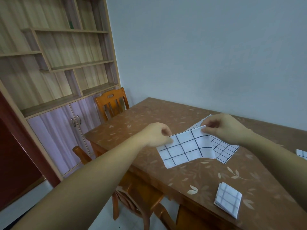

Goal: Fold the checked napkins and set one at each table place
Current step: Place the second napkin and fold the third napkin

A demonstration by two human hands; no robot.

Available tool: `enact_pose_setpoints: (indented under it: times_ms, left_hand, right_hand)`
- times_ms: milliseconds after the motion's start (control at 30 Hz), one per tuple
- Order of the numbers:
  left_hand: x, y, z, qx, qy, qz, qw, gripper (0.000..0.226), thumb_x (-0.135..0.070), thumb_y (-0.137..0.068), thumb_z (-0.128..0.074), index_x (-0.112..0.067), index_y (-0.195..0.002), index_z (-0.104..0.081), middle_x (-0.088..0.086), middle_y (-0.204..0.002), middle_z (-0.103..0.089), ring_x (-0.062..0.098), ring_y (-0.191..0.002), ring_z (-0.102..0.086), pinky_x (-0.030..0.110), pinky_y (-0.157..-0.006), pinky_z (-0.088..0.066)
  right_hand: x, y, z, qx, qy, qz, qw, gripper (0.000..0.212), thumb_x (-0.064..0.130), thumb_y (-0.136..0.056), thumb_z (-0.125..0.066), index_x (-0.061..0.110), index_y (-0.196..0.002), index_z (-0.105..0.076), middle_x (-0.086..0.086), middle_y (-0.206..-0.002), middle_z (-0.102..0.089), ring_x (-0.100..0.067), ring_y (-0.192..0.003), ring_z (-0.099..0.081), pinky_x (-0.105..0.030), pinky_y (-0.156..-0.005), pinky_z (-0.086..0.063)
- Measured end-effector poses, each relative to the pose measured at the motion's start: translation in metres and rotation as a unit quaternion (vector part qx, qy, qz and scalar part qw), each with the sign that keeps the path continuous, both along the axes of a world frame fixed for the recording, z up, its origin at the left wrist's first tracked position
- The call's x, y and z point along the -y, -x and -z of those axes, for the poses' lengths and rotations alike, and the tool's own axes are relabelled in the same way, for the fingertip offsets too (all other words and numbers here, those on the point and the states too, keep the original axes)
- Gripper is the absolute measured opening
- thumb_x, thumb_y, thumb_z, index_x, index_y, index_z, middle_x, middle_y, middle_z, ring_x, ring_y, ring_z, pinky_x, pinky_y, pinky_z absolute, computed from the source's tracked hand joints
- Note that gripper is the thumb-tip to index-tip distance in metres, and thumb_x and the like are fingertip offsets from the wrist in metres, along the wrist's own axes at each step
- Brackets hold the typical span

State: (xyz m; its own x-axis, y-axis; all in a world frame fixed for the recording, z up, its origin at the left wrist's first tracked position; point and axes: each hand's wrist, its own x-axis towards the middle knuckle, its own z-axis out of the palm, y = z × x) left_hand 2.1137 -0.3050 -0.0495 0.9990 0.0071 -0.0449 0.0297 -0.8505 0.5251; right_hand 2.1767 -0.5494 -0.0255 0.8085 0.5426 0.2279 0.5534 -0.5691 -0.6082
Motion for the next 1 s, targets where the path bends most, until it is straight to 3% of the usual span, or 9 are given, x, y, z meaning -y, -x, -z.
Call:
enact_pose_setpoints:
  times_ms: [67,133,267,433,567,733,833,900,1000]
  left_hand:
    - [0.018,0.000,-0.002,0.039,0.031,0.043,0.998,0.029,-0.043,-0.086,-0.069,-0.022,-0.106,-0.071,-0.009,-0.109,-0.068,0.006,-0.097,-0.061,0.028,-0.088,-0.049]
    - [0.033,-0.001,-0.004,0.087,0.063,0.064,0.992,0.023,-0.044,-0.088,-0.067,-0.023,-0.096,-0.075,-0.011,-0.086,-0.071,0.001,-0.075,-0.061,0.026,-0.074,-0.051]
    - [0.041,0.001,-0.012,0.132,0.104,0.084,0.982,0.035,-0.036,-0.093,-0.062,-0.025,-0.059,-0.063,-0.011,-0.046,-0.042,0.007,-0.046,-0.032,0.025,-0.051,-0.028]
    - [0.038,0.007,-0.017,0.147,0.146,0.075,0.975,0.026,-0.030,-0.093,-0.064,-0.014,-0.076,-0.075,-0.014,-0.055,-0.058,0.001,-0.049,-0.047,0.020,-0.055,-0.037]
    - [0.012,0.017,-0.003,0.101,0.115,0.069,0.986,0.030,-0.024,-0.093,-0.066,-0.023,-0.063,-0.069,-0.013,-0.047,-0.057,-0.008,-0.045,-0.051,0.008,-0.052,-0.035]
    - [-0.026,0.022,0.019,-0.012,0.051,0.069,0.996,0.009,-0.028,-0.090,-0.069,-0.025,-0.086,-0.076,-0.005,-0.078,-0.075,0.004,-0.074,-0.070,0.027,-0.077,-0.054]
    - [-0.017,0.018,0.014,-0.010,-0.006,0.086,0.996,0.025,-0.042,-0.083,-0.073,-0.027,-0.102,-0.074,-0.013,-0.098,-0.071,0.002,-0.090,-0.066,0.028,-0.083,-0.053]
    - [0.000,0.016,0.005,0.011,0.063,0.092,0.994,0.030,-0.045,-0.080,-0.074,-0.030,-0.106,-0.072,-0.015,-0.103,-0.071,0.002,-0.093,-0.067,0.030,-0.086,-0.055]
    - [0.020,0.012,-0.005,0.055,0.148,0.085,0.984,0.010,-0.031,-0.089,-0.070,-0.023,-0.085,-0.075,-0.012,-0.080,-0.074,0.005,-0.072,-0.070,0.030,-0.068,-0.056]
  right_hand:
    - [-0.007,0.005,-0.002,0.005,0.024,-0.032,0.999,0.021,0.013,-0.085,-0.070,0.027,-0.068,-0.069,0.011,-0.068,-0.067,0.002,-0.062,-0.057,-0.015,-0.060,-0.043]
    - [-0.013,0.009,-0.003,0.006,0.037,-0.055,0.998,0.018,0.014,-0.084,-0.070,0.026,-0.071,-0.071,0.012,-0.064,-0.065,0.003,-0.059,-0.055,-0.011,-0.057,-0.041]
    - [-0.016,0.013,-0.008,-0.022,-0.045,-0.056,0.997,0.011,0.017,-0.083,-0.075,0.020,-0.072,-0.073,0.010,-0.067,-0.067,0.001,-0.060,-0.057,-0.013,-0.059,-0.042]
    - [-0.013,0.013,-0.012,-0.082,-0.103,-0.043,0.990,0.006,0.014,-0.083,-0.074,0.010,-0.079,-0.077,-0.004,-0.076,-0.073,-0.005,-0.066,-0.062,-0.011,-0.061,-0.045]
    - [0.001,0.004,-0.022,-0.115,-0.148,-0.003,0.982,0.004,0.011,-0.083,-0.074,0.011,-0.080,-0.076,0.000,-0.080,-0.077,-0.003,-0.071,-0.068,-0.009,-0.064,-0.050]
    - [0.002,0.005,-0.018,-0.076,-0.084,0.008,0.994,0.005,0.018,-0.083,-0.076,0.014,-0.080,-0.077,0.003,-0.079,-0.075,0.000,-0.068,-0.063,-0.006,-0.062,-0.045]
    - [-0.006,0.009,-0.019,-0.064,-0.060,-0.006,0.996,0.005,0.019,-0.083,-0.075,0.018,-0.078,-0.077,0.010,-0.072,-0.073,0.004,-0.064,-0.061,-0.007,-0.061,-0.044]
    - [-0.013,0.013,-0.021,-0.060,-0.052,-0.025,0.997,0.008,0.017,-0.083,-0.075,0.019,-0.076,-0.076,0.013,-0.068,-0.071,0.005,-0.062,-0.061,-0.006,-0.060,-0.044]
    - [-0.019,0.018,-0.024,-0.058,-0.069,-0.032,0.995,0.005,0.018,-0.083,-0.075,0.020,-0.079,-0.077,0.007,-0.074,-0.074,0.002,-0.065,-0.063,-0.011,-0.062,-0.047]
